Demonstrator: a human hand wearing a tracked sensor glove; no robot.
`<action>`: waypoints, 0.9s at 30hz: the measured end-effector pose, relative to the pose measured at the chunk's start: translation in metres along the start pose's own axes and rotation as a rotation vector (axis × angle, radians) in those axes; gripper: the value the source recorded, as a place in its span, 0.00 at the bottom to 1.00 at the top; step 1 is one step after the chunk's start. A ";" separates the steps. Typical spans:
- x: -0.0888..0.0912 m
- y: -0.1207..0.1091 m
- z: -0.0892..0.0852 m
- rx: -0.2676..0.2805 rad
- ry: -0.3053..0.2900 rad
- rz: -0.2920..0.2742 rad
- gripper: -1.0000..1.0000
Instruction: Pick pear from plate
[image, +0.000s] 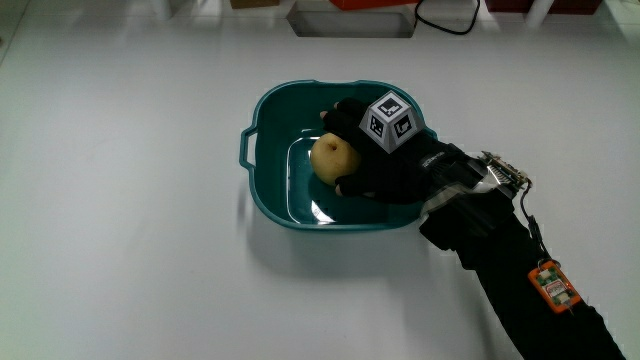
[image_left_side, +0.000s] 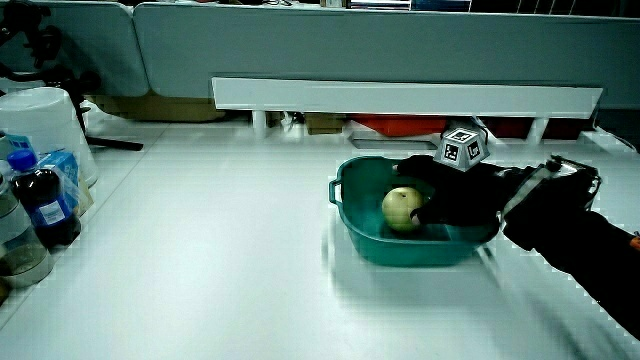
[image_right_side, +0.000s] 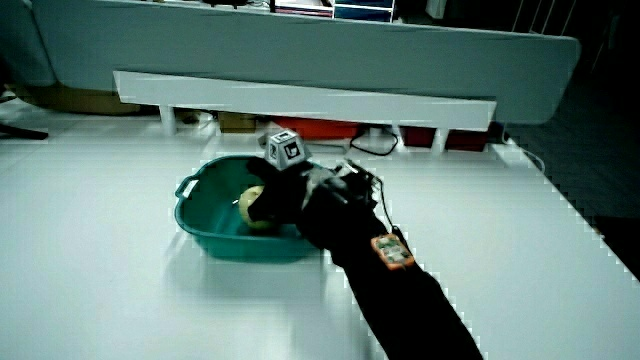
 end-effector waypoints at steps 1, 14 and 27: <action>-0.002 0.002 -0.001 -0.005 -0.011 0.000 0.50; -0.008 0.017 -0.014 -0.069 -0.037 -0.003 0.62; -0.004 0.013 -0.015 0.005 -0.011 -0.009 1.00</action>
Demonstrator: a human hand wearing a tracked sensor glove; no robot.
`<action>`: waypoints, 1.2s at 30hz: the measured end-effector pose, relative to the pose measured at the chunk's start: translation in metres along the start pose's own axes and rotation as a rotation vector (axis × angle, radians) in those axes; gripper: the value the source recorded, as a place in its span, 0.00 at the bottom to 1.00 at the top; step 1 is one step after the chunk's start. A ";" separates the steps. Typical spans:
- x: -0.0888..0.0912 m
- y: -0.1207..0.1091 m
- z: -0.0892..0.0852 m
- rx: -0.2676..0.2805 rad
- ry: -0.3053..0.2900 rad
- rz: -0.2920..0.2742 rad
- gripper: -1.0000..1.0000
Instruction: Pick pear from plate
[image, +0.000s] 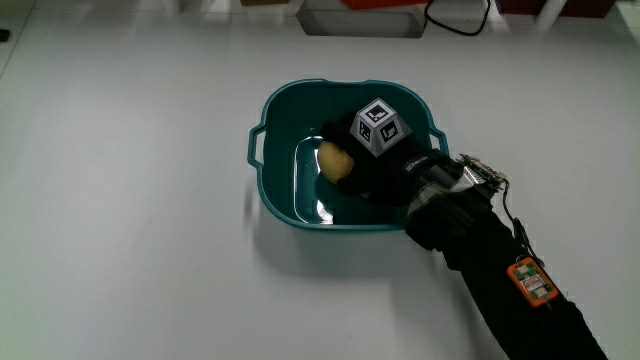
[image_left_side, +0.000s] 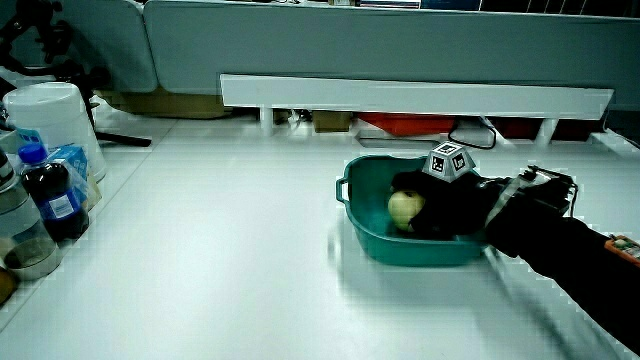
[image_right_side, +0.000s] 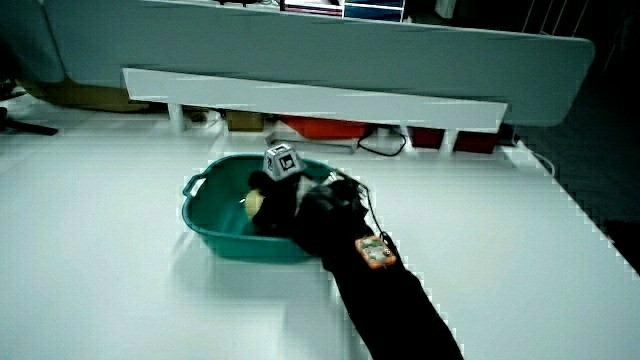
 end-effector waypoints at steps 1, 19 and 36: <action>0.000 0.000 0.000 0.006 -0.008 -0.005 1.00; 0.008 -0.016 0.022 0.076 0.056 0.028 1.00; 0.006 -0.056 0.062 0.203 0.039 0.079 1.00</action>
